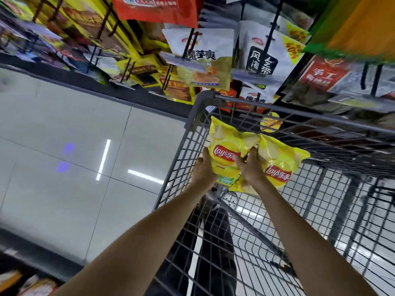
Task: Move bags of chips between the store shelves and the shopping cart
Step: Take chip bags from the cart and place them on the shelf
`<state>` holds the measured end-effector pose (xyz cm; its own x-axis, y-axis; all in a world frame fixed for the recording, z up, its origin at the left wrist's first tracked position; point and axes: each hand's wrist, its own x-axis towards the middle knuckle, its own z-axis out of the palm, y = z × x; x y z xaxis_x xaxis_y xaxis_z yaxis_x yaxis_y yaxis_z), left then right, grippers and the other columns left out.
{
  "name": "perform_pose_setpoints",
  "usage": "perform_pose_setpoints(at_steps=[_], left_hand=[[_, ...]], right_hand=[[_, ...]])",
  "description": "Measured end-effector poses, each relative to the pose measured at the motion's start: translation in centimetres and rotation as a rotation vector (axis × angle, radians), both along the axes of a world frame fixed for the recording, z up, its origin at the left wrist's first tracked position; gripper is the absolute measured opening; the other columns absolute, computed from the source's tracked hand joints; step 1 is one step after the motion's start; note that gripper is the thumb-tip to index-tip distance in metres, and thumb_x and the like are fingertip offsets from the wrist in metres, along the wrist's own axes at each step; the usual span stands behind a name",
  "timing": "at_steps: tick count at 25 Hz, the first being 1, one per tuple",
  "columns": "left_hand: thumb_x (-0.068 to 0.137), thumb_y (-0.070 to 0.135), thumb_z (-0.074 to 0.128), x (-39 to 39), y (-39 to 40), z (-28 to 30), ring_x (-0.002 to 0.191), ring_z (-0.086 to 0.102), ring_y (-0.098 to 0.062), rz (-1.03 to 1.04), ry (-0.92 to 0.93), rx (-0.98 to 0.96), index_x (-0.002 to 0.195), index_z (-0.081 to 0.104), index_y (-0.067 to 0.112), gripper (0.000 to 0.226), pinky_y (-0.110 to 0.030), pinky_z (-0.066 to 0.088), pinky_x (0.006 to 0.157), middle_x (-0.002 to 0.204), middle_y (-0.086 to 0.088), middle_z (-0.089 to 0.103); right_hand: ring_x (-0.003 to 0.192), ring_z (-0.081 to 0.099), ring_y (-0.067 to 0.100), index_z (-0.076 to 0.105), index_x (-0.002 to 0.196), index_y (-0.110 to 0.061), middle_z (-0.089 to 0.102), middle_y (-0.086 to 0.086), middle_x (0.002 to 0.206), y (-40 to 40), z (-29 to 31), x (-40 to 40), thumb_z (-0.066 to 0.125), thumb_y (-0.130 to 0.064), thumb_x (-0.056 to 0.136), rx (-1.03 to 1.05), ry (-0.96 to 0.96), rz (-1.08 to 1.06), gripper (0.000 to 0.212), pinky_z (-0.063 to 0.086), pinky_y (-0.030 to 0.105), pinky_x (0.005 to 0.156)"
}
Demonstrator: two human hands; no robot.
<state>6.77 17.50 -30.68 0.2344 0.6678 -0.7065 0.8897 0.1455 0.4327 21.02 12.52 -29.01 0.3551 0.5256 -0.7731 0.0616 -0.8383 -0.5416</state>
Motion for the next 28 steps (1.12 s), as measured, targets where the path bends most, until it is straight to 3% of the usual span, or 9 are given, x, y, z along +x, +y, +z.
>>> perform_pose_setpoints(at_steps=[3, 6, 9, 14, 18, 22, 24, 27, 28], left_hand=[[0.080, 0.033, 0.072, -0.5, -0.2, 0.1, 0.108, 0.057, -0.029, -0.048, 0.022, 0.002, 0.148, 0.018, 0.027, 0.087, -0.049, 0.053, 0.088, 0.116, -0.011, 0.059], [0.084, 0.024, 0.070, -0.3, -1.0, 1.7, 0.114, 0.052, -0.030, -0.106, 0.017, -0.010, 0.152, 0.017, 0.022, 0.086, -0.045, 0.049, 0.092, 0.122, -0.014, 0.054], [0.083, 0.019, 0.070, -0.7, -2.3, 4.0, 0.120, 0.049, -0.030, -0.134, -0.020, -0.003, 0.152, 0.019, 0.020, 0.086, -0.048, 0.047, 0.098, 0.126, -0.013, 0.052], [0.082, 0.018, 0.070, -2.0, -3.5, 7.9, 0.118, 0.048, -0.025, -0.184, -0.084, 0.004, 0.152, 0.018, 0.026, 0.087, -0.035, 0.047, 0.083, 0.132, -0.006, 0.047], [0.076, 0.039, 0.072, -3.5, -3.5, 11.9, 0.127, 0.047, -0.026, -0.255, -0.202, -0.051, 0.145, 0.030, 0.042, 0.081, -0.043, 0.044, 0.107, 0.144, -0.002, 0.040], [0.074, 0.037, 0.083, -5.3, -2.5, 14.6, 0.118, 0.054, -0.022, -0.413, -0.303, -0.010, 0.151, 0.025, 0.034, 0.097, -0.035, 0.048, 0.098, 0.133, -0.003, 0.047], [0.073, 0.042, 0.084, -6.0, -2.3, 16.5, 0.116, 0.055, -0.020, -0.484, -0.353, -0.028, 0.150, 0.027, 0.035, 0.096, -0.032, 0.048, 0.096, 0.127, -0.002, 0.048], [0.075, 0.047, 0.081, -6.1, -2.6, 19.9, 0.125, 0.051, -0.015, -0.564, -0.442, -0.053, 0.152, 0.025, 0.038, 0.096, -0.028, 0.047, 0.102, 0.141, -0.001, 0.040], [0.077, 0.044, 0.081, -5.8, -2.8, 21.0, 0.126, 0.048, -0.012, -0.578, -0.472, -0.068, 0.153, 0.024, 0.037, 0.095, -0.019, 0.046, 0.099, 0.144, 0.000, 0.037]], right_hand=[[0.137, 0.037, 0.034, 0.013, 0.149, 0.006, 0.033, 0.024, 0.151, -1.3, 0.2, -0.1, 0.054, -0.021, 0.101, 0.024, -0.027, -0.050, 0.070, 0.030, 0.010, 0.083], [0.132, 0.045, 0.039, 0.018, 0.148, 0.005, 0.042, 0.024, 0.144, -2.7, 1.0, 0.1, 0.059, -0.026, 0.098, 0.067, -0.076, -0.085, 0.071, 0.043, 0.037, 0.100], [0.126, 0.047, 0.027, 0.011, 0.153, 0.003, 0.045, 0.012, 0.138, -4.3, 3.3, 0.1, 0.058, -0.023, 0.099, 0.075, -0.060, -0.111, 0.076, 0.040, 0.028, 0.097], [0.128, 0.050, 0.034, 0.009, 0.156, -0.008, 0.048, 0.008, 0.139, -7.1, 7.5, -0.5, 0.056, -0.031, 0.099, 0.124, -0.002, -0.200, 0.077, 0.047, 0.039, 0.098], [0.117, 0.055, 0.042, 0.015, 0.152, -0.010, 0.054, 0.018, 0.127, -8.3, 12.4, -1.9, 0.056, -0.032, 0.099, 0.108, -0.050, -0.317, 0.072, 0.050, 0.056, 0.091], [0.112, 0.060, 0.035, 0.027, 0.145, -0.012, 0.061, 0.013, 0.125, -9.8, 16.1, -3.8, 0.057, -0.035, 0.098, 0.170, -0.097, -0.426, 0.060, 0.051, 0.048, 0.090], [0.105, 0.061, 0.030, 0.036, 0.137, -0.017, 0.062, 0.005, 0.116, -11.1, 17.7, -5.1, 0.059, -0.043, 0.095, 0.232, -0.158, -0.481, 0.053, 0.050, 0.042, 0.086], [0.112, 0.060, 0.028, 0.045, 0.128, -0.023, 0.063, 0.004, 0.121, -14.0, 18.7, -5.9, 0.060, -0.068, 0.082, 0.329, -0.220, -0.602, 0.066, 0.049, 0.053, 0.097], [0.115, 0.059, 0.027, 0.045, 0.132, -0.023, 0.062, 0.004, 0.124, -14.9, 19.4, -6.0, 0.060, -0.068, 0.083, 0.367, -0.236, -0.607, 0.068, 0.047, 0.053, 0.099]])
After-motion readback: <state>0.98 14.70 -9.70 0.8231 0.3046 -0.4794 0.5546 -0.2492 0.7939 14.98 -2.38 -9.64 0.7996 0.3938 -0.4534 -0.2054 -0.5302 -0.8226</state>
